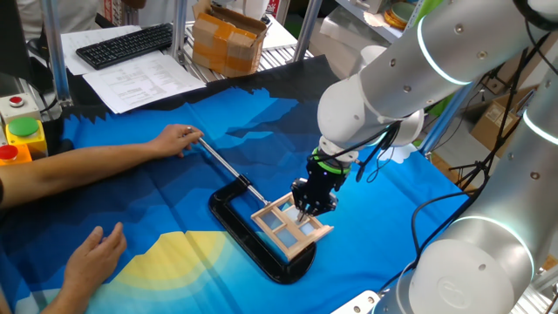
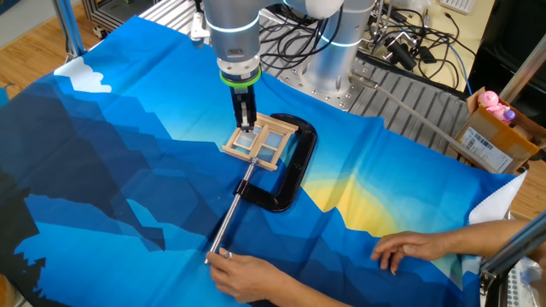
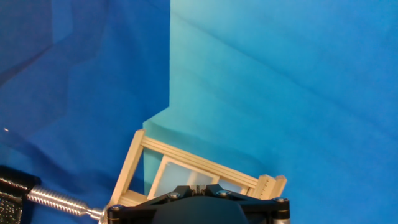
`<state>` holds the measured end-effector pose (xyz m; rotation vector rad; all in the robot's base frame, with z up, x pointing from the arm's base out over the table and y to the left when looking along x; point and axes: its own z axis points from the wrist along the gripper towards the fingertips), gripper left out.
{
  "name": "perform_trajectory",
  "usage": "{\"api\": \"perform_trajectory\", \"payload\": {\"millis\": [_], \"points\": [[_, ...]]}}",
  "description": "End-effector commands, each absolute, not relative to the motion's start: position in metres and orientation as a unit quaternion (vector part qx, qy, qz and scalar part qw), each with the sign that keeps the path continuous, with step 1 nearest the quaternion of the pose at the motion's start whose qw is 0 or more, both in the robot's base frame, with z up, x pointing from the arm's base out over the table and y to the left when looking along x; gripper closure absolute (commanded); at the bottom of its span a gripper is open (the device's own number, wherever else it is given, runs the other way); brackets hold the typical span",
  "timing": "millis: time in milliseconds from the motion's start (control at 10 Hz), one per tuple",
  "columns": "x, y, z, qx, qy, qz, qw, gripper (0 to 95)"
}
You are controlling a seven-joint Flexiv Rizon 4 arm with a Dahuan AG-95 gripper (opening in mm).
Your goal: Open a sliding window
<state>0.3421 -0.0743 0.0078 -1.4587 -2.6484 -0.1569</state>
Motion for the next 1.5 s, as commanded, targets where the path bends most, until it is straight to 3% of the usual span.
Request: {"api": "perform_trajectory", "payload": {"millis": [100, 1500], "points": [[0.3419, -0.0750, 0.0098, -0.479, -0.874, -0.052, 0.058, 95.0], [0.3421, -0.0740, 0.0093, -0.482, -0.872, -0.064, 0.054, 95.0]]}}
